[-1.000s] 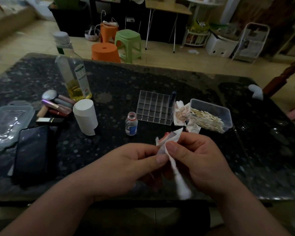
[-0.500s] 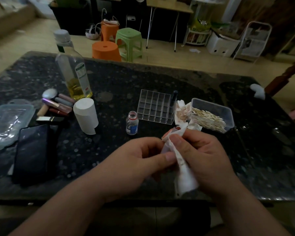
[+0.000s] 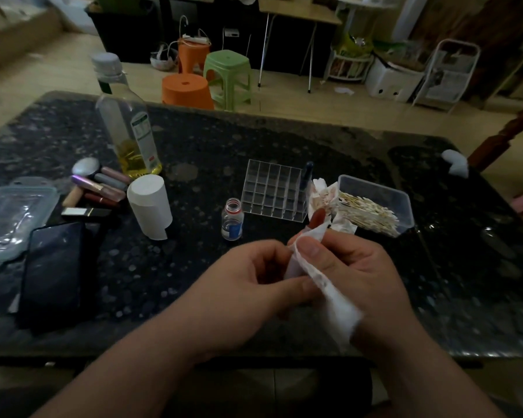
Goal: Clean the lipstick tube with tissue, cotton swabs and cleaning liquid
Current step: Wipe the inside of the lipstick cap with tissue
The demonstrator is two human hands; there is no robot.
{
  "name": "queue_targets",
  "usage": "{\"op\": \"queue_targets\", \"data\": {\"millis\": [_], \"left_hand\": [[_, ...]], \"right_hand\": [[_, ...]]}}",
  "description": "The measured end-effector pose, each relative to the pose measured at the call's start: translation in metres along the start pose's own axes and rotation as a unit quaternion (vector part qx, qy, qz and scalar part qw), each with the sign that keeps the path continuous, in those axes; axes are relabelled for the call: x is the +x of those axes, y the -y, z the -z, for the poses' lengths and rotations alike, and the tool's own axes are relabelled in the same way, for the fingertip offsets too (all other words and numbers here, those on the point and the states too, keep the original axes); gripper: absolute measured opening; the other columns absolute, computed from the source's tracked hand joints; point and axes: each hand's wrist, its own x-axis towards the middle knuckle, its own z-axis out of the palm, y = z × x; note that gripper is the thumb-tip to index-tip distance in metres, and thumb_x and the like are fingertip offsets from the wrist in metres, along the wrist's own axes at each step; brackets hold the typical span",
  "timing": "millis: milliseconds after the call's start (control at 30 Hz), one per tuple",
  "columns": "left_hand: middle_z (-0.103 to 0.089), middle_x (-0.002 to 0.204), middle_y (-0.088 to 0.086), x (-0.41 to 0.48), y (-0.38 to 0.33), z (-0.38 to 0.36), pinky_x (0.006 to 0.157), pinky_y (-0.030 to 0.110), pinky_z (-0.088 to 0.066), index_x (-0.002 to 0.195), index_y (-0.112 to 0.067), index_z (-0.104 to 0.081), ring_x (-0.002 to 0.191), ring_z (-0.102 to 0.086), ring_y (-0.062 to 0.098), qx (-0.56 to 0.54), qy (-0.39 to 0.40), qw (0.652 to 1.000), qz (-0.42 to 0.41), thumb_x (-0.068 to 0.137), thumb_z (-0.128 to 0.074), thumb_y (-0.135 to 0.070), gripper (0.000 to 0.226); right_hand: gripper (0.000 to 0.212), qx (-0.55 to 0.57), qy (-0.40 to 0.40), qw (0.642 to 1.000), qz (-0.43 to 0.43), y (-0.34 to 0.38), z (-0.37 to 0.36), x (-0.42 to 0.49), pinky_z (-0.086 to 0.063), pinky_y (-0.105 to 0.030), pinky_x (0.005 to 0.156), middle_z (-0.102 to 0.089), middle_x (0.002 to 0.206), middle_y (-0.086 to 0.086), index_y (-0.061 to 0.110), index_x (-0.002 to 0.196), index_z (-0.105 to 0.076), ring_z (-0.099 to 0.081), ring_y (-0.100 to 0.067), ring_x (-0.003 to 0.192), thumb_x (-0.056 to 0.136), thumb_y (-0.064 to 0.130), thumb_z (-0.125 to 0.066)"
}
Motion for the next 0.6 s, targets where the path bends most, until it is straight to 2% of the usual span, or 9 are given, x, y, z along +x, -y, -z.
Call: {"op": "queue_targets", "data": {"millis": [67, 167, 267, 333, 400, 467, 533, 600], "left_hand": [[-0.072, 0.116, 0.017, 0.0, -0.002, 0.004, 0.102, 0.055, -0.049, 0.109, -0.011, -0.073, 0.115, -0.064, 0.039, -0.1, 0.088, 0.99, 0.048, 0.086, -0.067, -0.036, 0.035], [-0.075, 0.11, 0.01, -0.001, -0.004, 0.006, 0.094, 0.041, -0.056, 0.108, -0.012, -0.074, 0.105, -0.07, 0.026, -0.06, 0.095, 0.993, 0.033, 0.089, -0.059, -0.031, 0.031], [-0.079, 0.09, -0.004, -0.003, -0.009, -0.004, 0.079, 0.032, -0.061, 0.092, -0.021, -0.076, 0.083, -0.075, 0.011, 0.062, -0.025, 0.997, -0.032, 0.071, -0.067, -0.044, 0.033], [-0.077, 0.081, -0.01, -0.004, -0.005, -0.012, 0.07, 0.031, -0.062, 0.084, -0.025, -0.073, 0.073, -0.073, 0.006, 0.117, -0.126, 0.983, -0.062, 0.064, -0.073, -0.051, 0.033], [-0.075, 0.081, -0.013, -0.003, -0.001, -0.013, 0.068, 0.031, -0.063, 0.081, -0.027, -0.071, 0.072, -0.072, 0.005, 0.14, -0.153, 0.976, -0.069, 0.063, -0.072, -0.054, 0.033], [-0.077, 0.086, -0.006, 0.002, 0.001, -0.007, 0.076, 0.038, -0.063, 0.084, -0.023, -0.073, 0.079, -0.074, 0.012, 0.086, -0.083, 0.993, -0.025, 0.065, -0.071, -0.05, 0.034], [-0.078, 0.099, 0.008, 0.005, 0.002, -0.001, 0.087, 0.044, -0.059, 0.097, -0.015, -0.077, 0.094, -0.073, 0.027, -0.059, 0.034, 0.997, 0.028, 0.078, -0.067, -0.038, 0.031], [-0.076, 0.103, 0.014, 0.004, 0.0, 0.001, 0.082, 0.038, -0.058, 0.105, -0.008, -0.075, 0.092, -0.071, 0.027, -0.137, 0.085, 0.986, 0.043, 0.088, -0.059, -0.031, 0.033]], "right_hand": [[0.018, 0.01, 0.013, 1.0, -0.019, -0.001, 0.004, 0.001, -0.056, -0.02, 0.063, -0.076, 0.078, 0.0, 0.025, 0.081, -0.08, -0.072, -0.009, 0.072, 0.076, 0.04, -0.071], [0.018, 0.024, 0.015, 0.999, -0.025, -0.001, 0.006, 0.001, -0.057, -0.024, 0.066, -0.076, 0.078, -0.001, 0.027, 0.081, -0.08, -0.072, -0.012, 0.075, 0.075, 0.042, -0.072], [0.017, 0.019, 0.004, 1.0, -0.018, -0.001, 0.002, 0.001, -0.058, -0.024, 0.064, -0.075, 0.074, -0.002, 0.024, 0.079, -0.079, -0.071, -0.012, 0.071, 0.076, 0.036, -0.067], [0.02, -0.002, -0.013, 1.0, -0.007, -0.003, -0.001, 0.001, -0.055, -0.016, 0.062, -0.076, 0.075, 0.002, 0.02, 0.077, -0.078, -0.071, -0.006, 0.07, 0.076, 0.032, -0.063], [0.02, -0.012, -0.018, 1.0, -0.003, -0.003, -0.002, 0.001, -0.053, -0.013, 0.061, -0.077, 0.078, 0.003, 0.019, 0.08, -0.077, -0.072, -0.003, 0.072, 0.078, 0.031, -0.062], [0.02, 0.01, -0.018, 1.0, -0.016, -0.004, 0.0, 0.002, -0.054, -0.015, 0.061, -0.077, 0.077, 0.0, 0.018, 0.078, -0.078, -0.072, -0.007, 0.071, 0.078, 0.03, -0.063], [0.018, 0.055, -0.005, 0.998, -0.039, -0.005, 0.003, 0.003, -0.056, -0.022, 0.061, -0.075, 0.076, -0.003, 0.018, 0.078, -0.079, -0.072, -0.012, 0.071, 0.077, 0.031, -0.066], [0.019, 0.086, 0.008, 0.995, -0.054, -0.006, 0.004, 0.004, -0.058, -0.032, 0.065, -0.073, 0.076, -0.004, 0.019, 0.079, -0.079, -0.07, -0.017, 0.073, 0.077, 0.036, -0.073]]}}
